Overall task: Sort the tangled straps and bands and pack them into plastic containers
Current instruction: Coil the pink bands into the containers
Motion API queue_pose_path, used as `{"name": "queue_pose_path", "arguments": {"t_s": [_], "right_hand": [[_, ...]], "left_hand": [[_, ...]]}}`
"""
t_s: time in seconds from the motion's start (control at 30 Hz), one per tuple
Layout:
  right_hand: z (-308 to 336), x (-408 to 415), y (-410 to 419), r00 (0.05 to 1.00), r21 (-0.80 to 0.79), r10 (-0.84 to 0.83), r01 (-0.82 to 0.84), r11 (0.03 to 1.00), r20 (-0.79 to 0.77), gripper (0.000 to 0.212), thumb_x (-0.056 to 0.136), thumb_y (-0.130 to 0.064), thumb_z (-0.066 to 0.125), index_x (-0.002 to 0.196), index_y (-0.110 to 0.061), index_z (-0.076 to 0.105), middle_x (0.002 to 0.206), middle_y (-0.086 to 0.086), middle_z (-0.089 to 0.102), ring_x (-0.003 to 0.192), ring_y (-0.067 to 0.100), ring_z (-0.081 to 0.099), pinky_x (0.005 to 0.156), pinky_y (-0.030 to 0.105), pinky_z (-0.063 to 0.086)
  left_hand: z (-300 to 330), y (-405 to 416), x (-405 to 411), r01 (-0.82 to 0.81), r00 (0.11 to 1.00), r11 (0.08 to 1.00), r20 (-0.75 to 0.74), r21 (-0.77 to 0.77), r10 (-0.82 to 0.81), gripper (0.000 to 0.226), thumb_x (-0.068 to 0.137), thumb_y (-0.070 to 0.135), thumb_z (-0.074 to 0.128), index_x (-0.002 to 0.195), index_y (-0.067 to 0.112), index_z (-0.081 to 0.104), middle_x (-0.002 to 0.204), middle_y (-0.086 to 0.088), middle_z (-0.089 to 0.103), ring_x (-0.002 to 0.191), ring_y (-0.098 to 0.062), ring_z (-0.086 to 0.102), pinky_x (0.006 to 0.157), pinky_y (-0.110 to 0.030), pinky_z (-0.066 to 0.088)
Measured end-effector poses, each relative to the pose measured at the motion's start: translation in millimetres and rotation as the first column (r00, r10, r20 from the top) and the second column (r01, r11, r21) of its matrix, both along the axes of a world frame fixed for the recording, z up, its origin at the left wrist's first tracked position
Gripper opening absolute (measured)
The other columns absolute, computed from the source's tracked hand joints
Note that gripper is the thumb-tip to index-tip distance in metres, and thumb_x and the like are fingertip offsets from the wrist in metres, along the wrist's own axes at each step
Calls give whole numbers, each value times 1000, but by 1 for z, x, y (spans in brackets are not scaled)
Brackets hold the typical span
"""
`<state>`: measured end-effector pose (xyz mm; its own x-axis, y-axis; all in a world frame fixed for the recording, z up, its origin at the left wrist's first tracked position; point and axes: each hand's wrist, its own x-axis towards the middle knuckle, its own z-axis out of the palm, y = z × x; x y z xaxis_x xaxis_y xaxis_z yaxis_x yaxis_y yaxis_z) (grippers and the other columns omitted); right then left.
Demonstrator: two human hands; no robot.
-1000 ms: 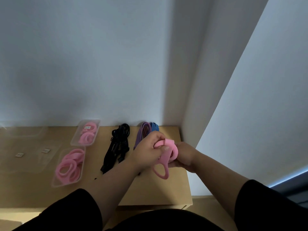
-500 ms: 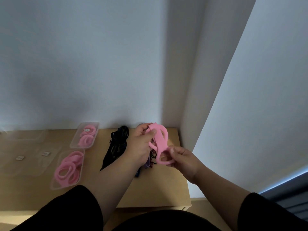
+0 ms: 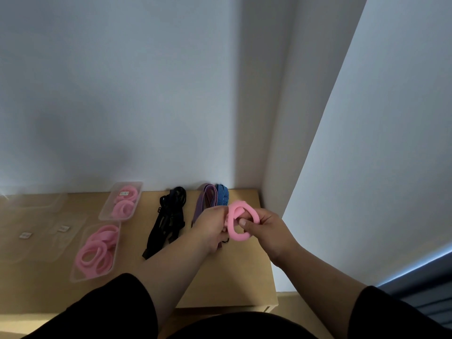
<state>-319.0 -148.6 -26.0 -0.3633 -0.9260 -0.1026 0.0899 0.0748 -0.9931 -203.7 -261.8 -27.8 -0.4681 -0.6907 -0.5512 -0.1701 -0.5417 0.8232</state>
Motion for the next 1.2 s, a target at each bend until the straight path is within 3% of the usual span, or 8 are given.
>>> {"name": "queue_pose_path", "arguments": {"t_s": [0.07,0.17,0.27,0.37,0.53,0.7,0.97,1.2], "right_hand": [[-1,-3,0,1000,12,-4,4,1000,-15,15,93,-7,66,101,-11,78,100,7,76,99,24,69,83,25,53],[-1,-4,0,999,55,2,1,999,-46,13,93,-12,69,100,-18,79,96,1,76,94,18,69,80,24,52],[-2,-3,-1,999,67,-2,6,998,-51,13,92,-12,70,98,-19,79,94,-1,77,89,11,70,76,20,52],[-3,-3,-2,997,72,-13,18,997,-73,12,90,-9,72,94,-19,78,93,-1,77,90,15,70,76,21,52],[-1,-4,-3,978,83,119,-106,991,-169,17,88,-14,74,102,-22,78,97,0,76,95,17,71,85,29,58],[0,-1,-4,976,46,111,-104,993,-186,23,86,-11,76,105,-23,75,100,-2,75,95,16,70,88,31,58],[-6,6,-6,978,63,-75,88,994,-196,15,86,-13,77,96,-20,67,78,-11,65,70,1,56,68,18,49],[-6,1,-4,966,19,-109,117,993,-232,18,86,-17,78,95,-24,65,91,6,67,75,8,56,70,19,49]], "left_hand": [[-4,1,1,56,996,989,79,-139,-45,10,89,15,67,89,10,75,91,-13,75,92,-32,69,93,-43,54],[-4,4,4,81,995,955,-31,-285,-93,15,90,12,68,93,23,79,97,-7,77,97,-27,72,95,-43,56],[1,3,5,-16,991,985,-131,-174,-7,27,96,5,56,93,19,79,104,-20,74,93,-32,69,96,-51,51],[1,0,7,35,982,999,-187,-11,-36,38,104,29,46,117,2,70,122,-31,64,109,-38,63,105,-57,42],[-3,0,14,208,963,943,-114,-260,-244,48,76,34,78,116,9,70,114,-24,69,103,-36,67,98,-57,50],[-7,-5,17,134,976,951,-130,-280,-176,36,74,18,73,110,14,74,109,-21,72,108,-41,67,96,-61,51],[-9,-9,17,-149,959,982,-257,-112,117,25,90,-10,58,115,-9,61,110,-34,65,101,-44,66,98,-68,46],[-3,-8,20,-107,915,991,-382,75,127,34,91,-14,54,122,-3,60,115,-26,67,94,-34,71,71,-38,61]]}}
